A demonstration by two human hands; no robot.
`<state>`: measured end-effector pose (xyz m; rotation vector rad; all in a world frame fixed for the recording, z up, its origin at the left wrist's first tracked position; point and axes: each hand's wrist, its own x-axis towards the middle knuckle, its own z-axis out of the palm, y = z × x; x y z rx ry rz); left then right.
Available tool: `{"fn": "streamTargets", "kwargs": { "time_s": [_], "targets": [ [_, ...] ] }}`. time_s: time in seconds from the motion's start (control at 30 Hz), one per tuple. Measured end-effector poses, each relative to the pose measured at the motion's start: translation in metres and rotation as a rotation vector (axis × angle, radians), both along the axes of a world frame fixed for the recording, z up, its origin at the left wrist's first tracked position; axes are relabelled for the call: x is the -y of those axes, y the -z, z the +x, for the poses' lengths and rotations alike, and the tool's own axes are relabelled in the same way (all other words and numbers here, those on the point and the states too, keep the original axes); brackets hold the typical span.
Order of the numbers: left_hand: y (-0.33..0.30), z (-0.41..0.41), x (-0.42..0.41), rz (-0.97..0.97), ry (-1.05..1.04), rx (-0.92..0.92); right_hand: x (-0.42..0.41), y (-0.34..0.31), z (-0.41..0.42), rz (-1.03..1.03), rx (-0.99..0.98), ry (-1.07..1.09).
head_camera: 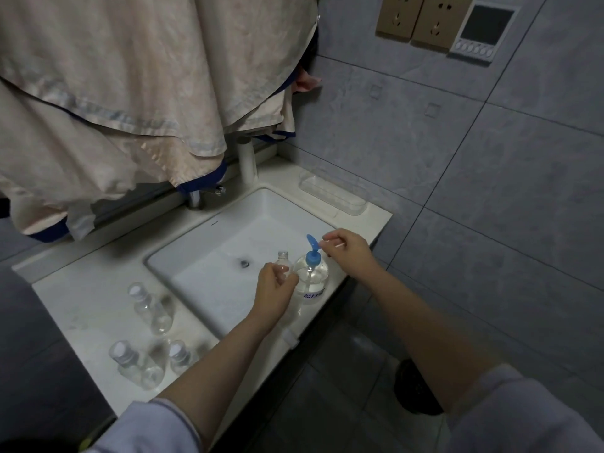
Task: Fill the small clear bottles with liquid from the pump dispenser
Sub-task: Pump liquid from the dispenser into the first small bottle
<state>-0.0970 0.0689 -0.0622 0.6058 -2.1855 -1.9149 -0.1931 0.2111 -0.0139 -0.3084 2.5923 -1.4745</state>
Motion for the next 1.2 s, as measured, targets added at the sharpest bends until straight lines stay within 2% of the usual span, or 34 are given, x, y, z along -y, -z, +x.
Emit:
{"fn": "streamTargets", "kwargs": {
  "time_s": [0.27, 0.4, 0.67, 0.87, 1.0, 1.1, 1.2],
  "targets": [
    [-0.002, -0.032, -0.006, -0.09, -0.094, 0.044, 0.017, -0.017, -0.011, 0.441, -0.195, -0.134],
    [0.004, -0.04, -0.009, -0.046, -0.118, 0.089, 0.023, -0.023, -0.015, 0.509, -0.189, -0.157],
    [0.013, -0.039, -0.001, 0.043, -0.135, 0.033, 0.021, -0.025, -0.022, 0.512, -0.183, -0.237],
    [0.014, -0.032, 0.005, -0.059, -0.096, -0.01, 0.012, -0.023, -0.03, 0.437, -0.221, -0.379],
    [0.014, -0.027, 0.008, -0.149, -0.06, -0.057, 0.009, -0.021, -0.036, 0.483, -0.287, -0.504],
    [0.013, -0.024, 0.01, -0.219, -0.03, -0.104, 0.006, -0.016, -0.036, 0.388, -0.231, -0.453],
    [0.011, -0.024, 0.01, -0.282, -0.008, -0.134, 0.01, -0.011, -0.033, 0.205, -0.108, -0.263]
  ]
}}
